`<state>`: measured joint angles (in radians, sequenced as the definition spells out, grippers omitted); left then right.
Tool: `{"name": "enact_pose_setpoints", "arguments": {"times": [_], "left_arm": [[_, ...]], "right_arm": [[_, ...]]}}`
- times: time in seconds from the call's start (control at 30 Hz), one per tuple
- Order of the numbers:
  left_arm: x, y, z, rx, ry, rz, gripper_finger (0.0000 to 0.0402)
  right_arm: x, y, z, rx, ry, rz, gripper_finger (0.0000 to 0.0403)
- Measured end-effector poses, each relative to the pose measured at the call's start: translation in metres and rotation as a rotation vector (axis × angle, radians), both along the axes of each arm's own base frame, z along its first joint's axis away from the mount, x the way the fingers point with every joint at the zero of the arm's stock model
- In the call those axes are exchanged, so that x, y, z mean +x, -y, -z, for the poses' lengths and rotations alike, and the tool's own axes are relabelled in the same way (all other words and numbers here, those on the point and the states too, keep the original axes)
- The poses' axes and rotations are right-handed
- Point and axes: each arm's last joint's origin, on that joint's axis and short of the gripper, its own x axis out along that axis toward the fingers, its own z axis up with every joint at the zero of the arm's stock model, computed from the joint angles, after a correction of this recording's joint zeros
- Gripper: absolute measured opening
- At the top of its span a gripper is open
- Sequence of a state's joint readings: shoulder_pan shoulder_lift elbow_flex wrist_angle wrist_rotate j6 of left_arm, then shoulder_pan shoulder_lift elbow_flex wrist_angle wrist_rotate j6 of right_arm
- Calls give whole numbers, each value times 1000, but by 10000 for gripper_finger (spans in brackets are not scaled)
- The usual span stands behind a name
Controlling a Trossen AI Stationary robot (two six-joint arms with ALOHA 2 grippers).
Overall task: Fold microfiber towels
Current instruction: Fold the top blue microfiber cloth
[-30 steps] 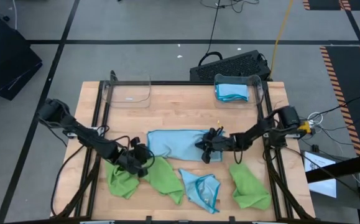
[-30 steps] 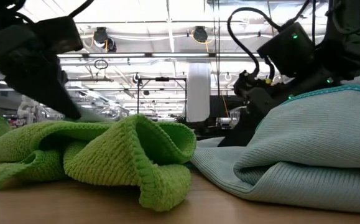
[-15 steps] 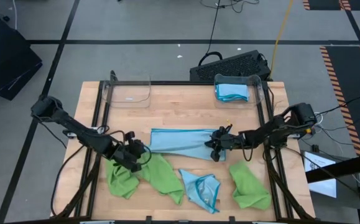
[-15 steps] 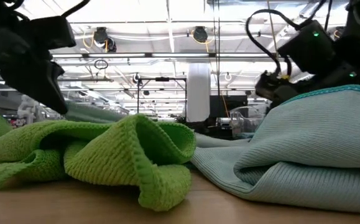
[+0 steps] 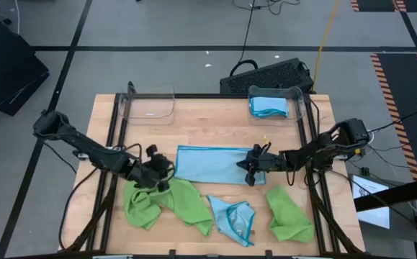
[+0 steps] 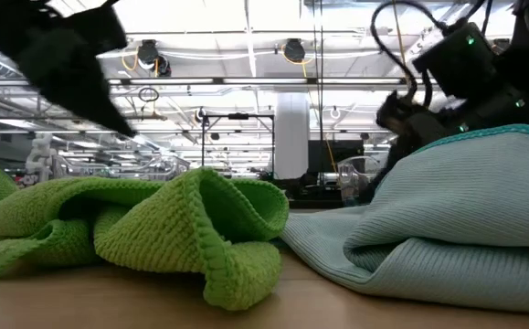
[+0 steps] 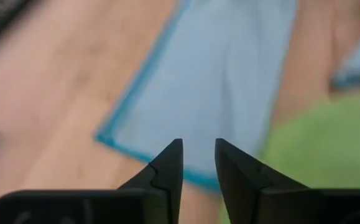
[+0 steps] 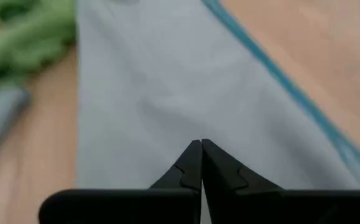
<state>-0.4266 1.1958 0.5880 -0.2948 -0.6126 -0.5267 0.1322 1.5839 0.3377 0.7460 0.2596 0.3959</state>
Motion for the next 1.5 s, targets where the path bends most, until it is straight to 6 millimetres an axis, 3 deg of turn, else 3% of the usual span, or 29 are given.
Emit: {"name": "enact_pose_setpoints", "arguments": {"times": [0.1, 0.23, 0.37, 0.6, 0.77, 0.97, 1.2, 1.5], "left_arm": [[14, -10, 2, 2, 66, 38, 94], [28, -26, 20, -28, 108, 152, 80], [38, -48, 38, -68, 143, 153, 59], [44, -76, 80, -150, -21, 149, 21], [47, -91, 93, -158, -47, 94, 4], [45, -108, 95, -68, -83, 58, 19], [44, -132, 93, 8, -58, 33, 12], [52, -137, 65, 40, 167, 73, 20]], "right_arm": [[1, 0, -8, -17, 35, -14, 0], [1, 0, -14, -26, 69, -21, 0], [1, 0, -13, -19, 64, -17, 0], [0, 0, -9, -20, 35, -9, 0], [-7, 3, 1, -43, -79, 81, 0], [-17, 5, 11, 22, -204, 201, 0], [-21, 5, 14, 98, -194, 319, 0], [-5, 0, -6, 56, 47, 255, 0]]}}
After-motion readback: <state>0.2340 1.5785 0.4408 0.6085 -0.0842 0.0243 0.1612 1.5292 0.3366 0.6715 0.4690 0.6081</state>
